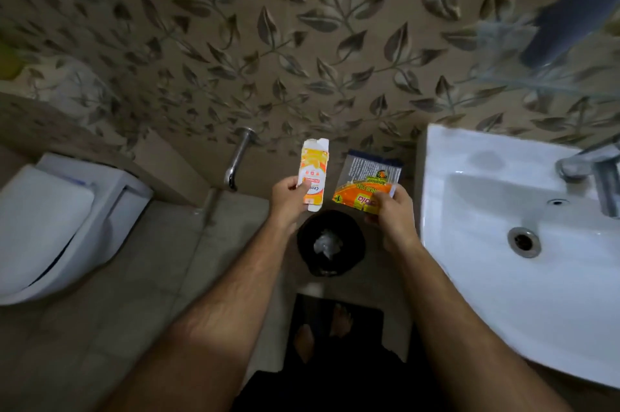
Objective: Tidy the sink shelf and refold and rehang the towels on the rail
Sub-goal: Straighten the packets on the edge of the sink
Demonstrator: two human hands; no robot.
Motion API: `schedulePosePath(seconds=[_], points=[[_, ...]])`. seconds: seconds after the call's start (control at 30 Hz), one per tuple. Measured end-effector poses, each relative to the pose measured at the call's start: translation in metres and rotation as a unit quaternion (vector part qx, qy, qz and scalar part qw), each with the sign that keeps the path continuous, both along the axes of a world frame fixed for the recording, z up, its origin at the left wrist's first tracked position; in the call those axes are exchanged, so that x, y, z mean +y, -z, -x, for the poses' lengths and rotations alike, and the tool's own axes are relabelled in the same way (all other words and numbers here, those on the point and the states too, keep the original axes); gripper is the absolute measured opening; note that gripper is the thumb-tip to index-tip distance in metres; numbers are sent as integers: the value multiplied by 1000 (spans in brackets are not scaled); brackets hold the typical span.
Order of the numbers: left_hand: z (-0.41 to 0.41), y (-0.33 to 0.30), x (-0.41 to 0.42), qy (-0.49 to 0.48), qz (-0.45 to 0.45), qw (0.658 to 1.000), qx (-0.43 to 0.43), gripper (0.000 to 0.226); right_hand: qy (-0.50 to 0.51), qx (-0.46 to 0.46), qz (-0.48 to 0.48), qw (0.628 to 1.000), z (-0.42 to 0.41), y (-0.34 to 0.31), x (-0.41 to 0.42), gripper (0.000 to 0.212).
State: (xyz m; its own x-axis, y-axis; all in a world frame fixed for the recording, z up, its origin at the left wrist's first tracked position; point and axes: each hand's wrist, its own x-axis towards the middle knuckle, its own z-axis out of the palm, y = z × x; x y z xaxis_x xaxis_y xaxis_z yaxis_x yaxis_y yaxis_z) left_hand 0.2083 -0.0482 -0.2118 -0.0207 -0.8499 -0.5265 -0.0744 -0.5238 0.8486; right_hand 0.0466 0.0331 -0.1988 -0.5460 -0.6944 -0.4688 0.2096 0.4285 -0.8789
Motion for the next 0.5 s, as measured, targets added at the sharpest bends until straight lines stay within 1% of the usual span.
schedulePosePath(seconds=[0.13, 0.27, 0.3, 0.4, 0.5], points=[[-16, 34, -5, -23, -25, 999, -19, 19, -18, 1, -39, 999, -10, 41, -16, 10], [-32, 84, -8, -32, -57, 997, -51, 21, -9, 8, -90, 996, -15, 92, -28, 19], [-35, 97, -8, -34, -66, 996, -54, 22, -8, 8, -102, 995, -16, 103, -29, 19], [-40, 137, -12, -30, -85, 993, -77, 26, -5, 0, -142, 990, -19, 144, -33, 10], [-41, 174, -18, -20, -104, 990, -88, 29, 6, -24, -180, 983, -22, 182, -39, 13]])
